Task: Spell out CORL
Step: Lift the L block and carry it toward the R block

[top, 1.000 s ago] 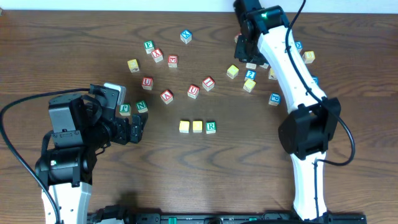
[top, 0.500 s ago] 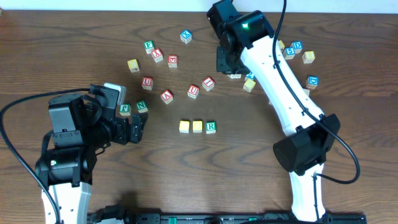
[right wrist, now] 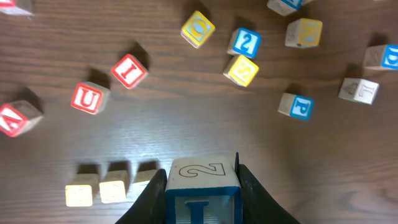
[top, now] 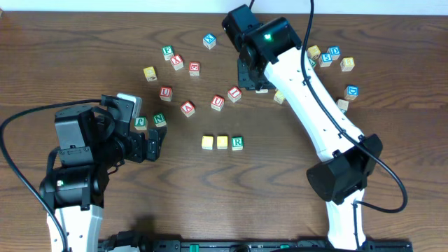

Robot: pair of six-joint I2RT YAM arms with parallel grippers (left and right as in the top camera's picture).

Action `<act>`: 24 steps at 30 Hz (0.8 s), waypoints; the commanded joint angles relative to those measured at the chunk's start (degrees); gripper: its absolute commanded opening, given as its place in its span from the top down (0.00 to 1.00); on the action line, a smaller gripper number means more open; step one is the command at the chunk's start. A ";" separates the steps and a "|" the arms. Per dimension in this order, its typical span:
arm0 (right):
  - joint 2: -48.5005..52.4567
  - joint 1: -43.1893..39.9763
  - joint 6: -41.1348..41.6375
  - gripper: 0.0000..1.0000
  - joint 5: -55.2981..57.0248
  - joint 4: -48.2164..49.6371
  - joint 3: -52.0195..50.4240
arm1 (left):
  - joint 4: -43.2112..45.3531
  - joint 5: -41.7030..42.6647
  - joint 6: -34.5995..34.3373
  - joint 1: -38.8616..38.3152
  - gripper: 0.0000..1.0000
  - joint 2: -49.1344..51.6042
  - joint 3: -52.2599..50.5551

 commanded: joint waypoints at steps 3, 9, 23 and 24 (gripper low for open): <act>-6.45 0.76 1.42 0.99 2.49 3.91 -8.66 | 0.02 0.74 0.92 0.17 0.02 -0.04 1.36; -15.63 1.53 0.92 0.99 -1.25 14.25 -24.35 | 0.02 0.74 0.92 0.17 0.02 -0.04 1.36; -23.87 9.18 10.67 0.98 -1.57 30.05 -51.17 | 0.02 0.74 0.92 0.17 0.02 -0.04 1.36; -23.87 9.44 11.39 0.98 -1.62 30.97 -52.46 | 0.02 0.74 0.94 0.17 0.02 -0.04 1.36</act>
